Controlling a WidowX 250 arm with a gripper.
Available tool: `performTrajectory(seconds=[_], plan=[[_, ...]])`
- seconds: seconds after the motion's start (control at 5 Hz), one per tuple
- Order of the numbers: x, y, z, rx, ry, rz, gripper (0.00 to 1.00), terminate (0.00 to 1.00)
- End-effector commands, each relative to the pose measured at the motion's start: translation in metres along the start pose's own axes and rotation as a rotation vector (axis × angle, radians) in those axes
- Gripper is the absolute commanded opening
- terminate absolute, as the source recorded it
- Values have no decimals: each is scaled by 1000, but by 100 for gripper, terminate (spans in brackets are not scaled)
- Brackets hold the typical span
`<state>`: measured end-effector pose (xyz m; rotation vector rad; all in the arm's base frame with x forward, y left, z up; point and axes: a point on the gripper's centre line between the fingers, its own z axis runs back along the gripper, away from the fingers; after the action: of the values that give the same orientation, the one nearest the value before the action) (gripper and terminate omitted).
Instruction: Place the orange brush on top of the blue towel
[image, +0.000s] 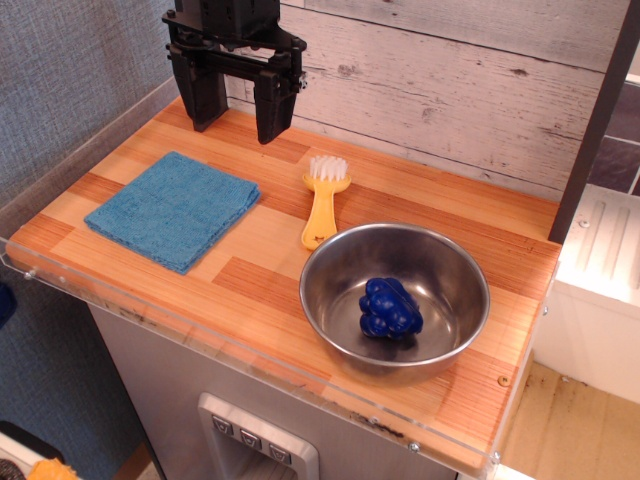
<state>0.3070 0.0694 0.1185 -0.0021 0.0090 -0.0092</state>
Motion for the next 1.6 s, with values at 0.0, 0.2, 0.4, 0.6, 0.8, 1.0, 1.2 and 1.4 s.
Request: performTrajectory(seconds=[0.0, 0.2, 0.4, 0.6, 0.8, 1.0, 1.2, 1.4], plan=[[0, 0, 0, 0, 0, 0, 100, 0], [18, -6, -11, 3, -20, -11, 100, 0], [35, -9, -22, 13, -26, -21, 100, 0], [50, -12, -37, 40, -55, -29, 100, 0], [61, -15, -59, 41, -49, -35, 100, 0], [65, -18, -72, 30, -63, -30, 100, 0], [67, -24, -79, 8, -103, -4, 100, 0], [70, -32, -81, -17, -134, 23, 100, 0]])
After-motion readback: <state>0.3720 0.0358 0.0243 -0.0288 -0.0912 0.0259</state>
